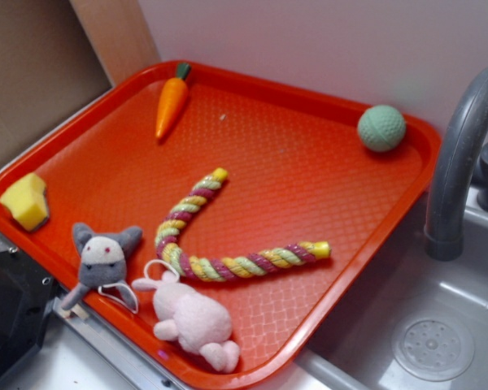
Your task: Grab the carrot.
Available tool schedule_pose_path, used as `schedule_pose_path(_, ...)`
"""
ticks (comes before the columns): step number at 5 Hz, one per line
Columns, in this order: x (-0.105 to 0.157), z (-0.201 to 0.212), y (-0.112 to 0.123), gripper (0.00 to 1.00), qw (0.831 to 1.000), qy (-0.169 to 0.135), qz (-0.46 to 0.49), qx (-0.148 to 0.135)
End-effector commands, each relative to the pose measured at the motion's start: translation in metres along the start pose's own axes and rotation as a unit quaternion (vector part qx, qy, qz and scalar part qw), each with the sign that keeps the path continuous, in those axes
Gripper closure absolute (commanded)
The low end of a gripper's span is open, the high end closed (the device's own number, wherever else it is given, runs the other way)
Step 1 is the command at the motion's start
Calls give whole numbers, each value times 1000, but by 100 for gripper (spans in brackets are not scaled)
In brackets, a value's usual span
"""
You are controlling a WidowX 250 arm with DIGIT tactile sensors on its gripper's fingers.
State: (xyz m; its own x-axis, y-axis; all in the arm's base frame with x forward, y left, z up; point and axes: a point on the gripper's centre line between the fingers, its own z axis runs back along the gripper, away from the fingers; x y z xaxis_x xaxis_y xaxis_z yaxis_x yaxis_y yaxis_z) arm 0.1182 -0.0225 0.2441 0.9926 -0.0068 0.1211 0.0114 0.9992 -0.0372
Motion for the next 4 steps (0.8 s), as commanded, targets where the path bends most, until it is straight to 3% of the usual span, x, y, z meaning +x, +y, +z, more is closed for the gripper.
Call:
schedule_pose_path(1, 0, 0, 0, 0, 1000, 0, 0, 0)
schedule_pose_path(2, 25, -13, 15, 0, 994, -32, 99, 20)
schedule_pose_path(4, 83, -62, 55, 0, 955, -68, 272, 98)
